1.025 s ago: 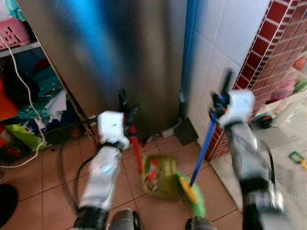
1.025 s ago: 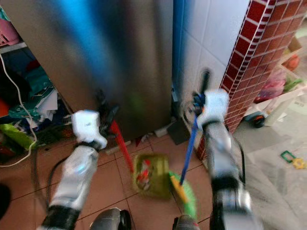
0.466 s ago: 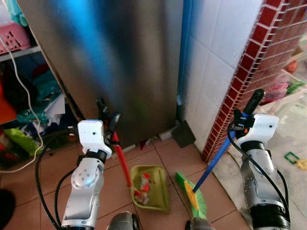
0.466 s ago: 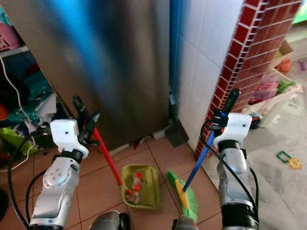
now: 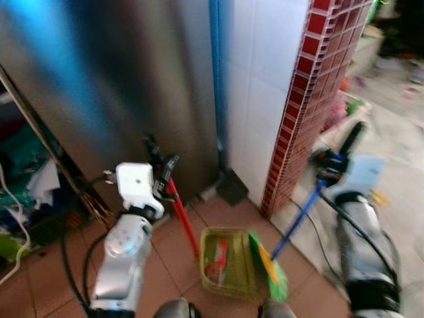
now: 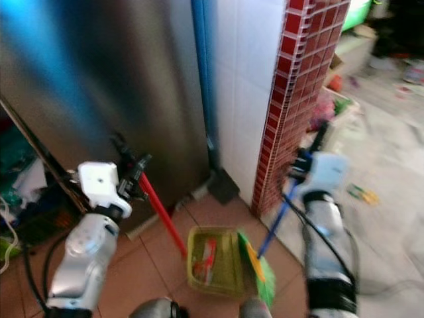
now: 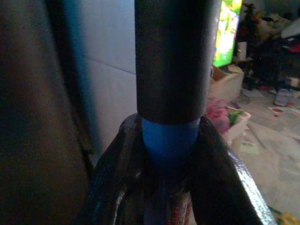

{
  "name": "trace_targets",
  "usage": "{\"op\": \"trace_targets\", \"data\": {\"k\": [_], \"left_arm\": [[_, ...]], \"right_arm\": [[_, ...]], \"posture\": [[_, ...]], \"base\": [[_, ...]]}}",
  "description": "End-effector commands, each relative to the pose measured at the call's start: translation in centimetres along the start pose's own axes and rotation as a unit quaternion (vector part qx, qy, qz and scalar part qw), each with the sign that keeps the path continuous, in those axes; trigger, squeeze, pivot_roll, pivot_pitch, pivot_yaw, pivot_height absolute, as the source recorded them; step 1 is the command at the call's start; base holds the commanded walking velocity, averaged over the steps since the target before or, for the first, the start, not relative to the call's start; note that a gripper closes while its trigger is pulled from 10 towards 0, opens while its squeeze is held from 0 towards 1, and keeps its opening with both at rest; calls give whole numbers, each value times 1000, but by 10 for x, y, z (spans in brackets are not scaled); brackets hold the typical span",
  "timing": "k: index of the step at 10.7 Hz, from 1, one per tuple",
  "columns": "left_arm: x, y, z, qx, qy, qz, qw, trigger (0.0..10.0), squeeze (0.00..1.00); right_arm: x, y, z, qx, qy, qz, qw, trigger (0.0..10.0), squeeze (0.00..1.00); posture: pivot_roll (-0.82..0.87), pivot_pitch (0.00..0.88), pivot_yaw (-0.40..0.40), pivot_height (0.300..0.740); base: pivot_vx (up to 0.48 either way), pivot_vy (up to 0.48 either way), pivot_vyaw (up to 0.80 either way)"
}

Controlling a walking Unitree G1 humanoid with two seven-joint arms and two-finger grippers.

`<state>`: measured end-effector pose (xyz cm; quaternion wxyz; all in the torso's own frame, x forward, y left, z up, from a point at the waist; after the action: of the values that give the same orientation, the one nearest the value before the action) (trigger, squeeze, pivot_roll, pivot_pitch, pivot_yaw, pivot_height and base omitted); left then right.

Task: Sweep floor

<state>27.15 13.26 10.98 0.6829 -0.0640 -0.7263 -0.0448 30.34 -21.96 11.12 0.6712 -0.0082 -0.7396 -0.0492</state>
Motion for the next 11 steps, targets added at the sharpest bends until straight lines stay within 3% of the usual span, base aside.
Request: {"op": "trace_targets", "data": {"k": [1, 4, 9, 11], "left_arm": [[18, 0, -5, 2, -35, -6, 999, 10000, 0], [15, -10, -6, -15, -29, 7, 999, 10000, 0], [10, -11, -10, -28, -11, 18, 999, 10000, 0], [5, -13, -11, -38, 4, 33, 999, 10000, 0]], "right_arm": [[5, -3, -3, -3, -4, 0, 1000, 10000, 0], [11, 1, -11, -3, -2, -3, 1000, 10000, 0], [17, 2, -15, -18, -3, 6, 1000, 10000, 0], [19, 0, -16, -28, -3, 30, 999, 10000, 0]], "posture": [[-105, 0, 94, 740], [-104, 0, 87, 740], [-106, 0, 87, 740], [-104, 0, 87, 740]], "base": [[0, 480, 0], [0, 480, 0], [0, 480, -774], [0, 480, -800]]}}
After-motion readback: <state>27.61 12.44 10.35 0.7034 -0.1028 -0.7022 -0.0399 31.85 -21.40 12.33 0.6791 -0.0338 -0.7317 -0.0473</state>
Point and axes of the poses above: a point about 5 cm out from each wrist's last joint towards the gripper, its own z axis pointing back from the gripper into the wrist, its own x axis along the axis of the wrist's last joint, y = z × x, the point moved 1 cm from there along -z, pointing out of the wrist towards the gripper, and after that the axes turned 5 degrees about -z, right-handed, at the moved point
